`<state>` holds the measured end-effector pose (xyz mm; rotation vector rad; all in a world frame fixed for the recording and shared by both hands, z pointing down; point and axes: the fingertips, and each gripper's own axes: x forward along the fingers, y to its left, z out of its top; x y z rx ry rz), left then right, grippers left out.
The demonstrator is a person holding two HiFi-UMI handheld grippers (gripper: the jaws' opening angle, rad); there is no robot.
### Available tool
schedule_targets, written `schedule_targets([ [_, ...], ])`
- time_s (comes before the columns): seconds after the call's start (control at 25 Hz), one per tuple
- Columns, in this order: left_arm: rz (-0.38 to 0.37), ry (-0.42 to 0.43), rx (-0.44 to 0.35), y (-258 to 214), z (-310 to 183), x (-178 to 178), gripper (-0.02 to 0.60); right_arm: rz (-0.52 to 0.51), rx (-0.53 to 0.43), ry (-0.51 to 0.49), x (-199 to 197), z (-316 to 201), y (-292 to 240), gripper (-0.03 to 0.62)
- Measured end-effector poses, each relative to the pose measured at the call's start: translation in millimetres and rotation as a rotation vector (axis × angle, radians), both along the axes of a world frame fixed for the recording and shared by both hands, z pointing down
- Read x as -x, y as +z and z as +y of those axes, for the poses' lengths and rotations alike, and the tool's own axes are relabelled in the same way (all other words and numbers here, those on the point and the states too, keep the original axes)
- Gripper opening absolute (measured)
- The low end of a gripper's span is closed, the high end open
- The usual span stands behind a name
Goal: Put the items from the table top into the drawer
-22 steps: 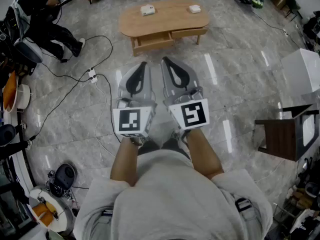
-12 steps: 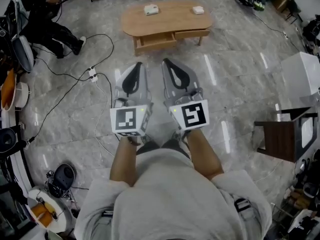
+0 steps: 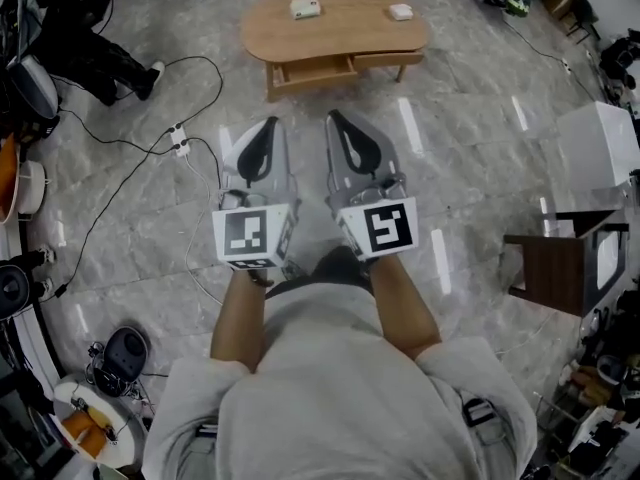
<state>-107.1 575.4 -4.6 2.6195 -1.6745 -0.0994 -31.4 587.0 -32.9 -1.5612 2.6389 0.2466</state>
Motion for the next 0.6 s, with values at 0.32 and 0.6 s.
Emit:
schedule_targets([
  [0.32, 0.011, -0.022, 0.027, 15, -71, -11, 0.018, 0.009, 0.035, -0.001, -16, -75, 12, 0.008],
  [0.6, -0.004, -0.069, 0.049, 18, -183, -15, 0.018, 0.006, 0.057, -0.065, -23, -188, 22, 0.006],
])
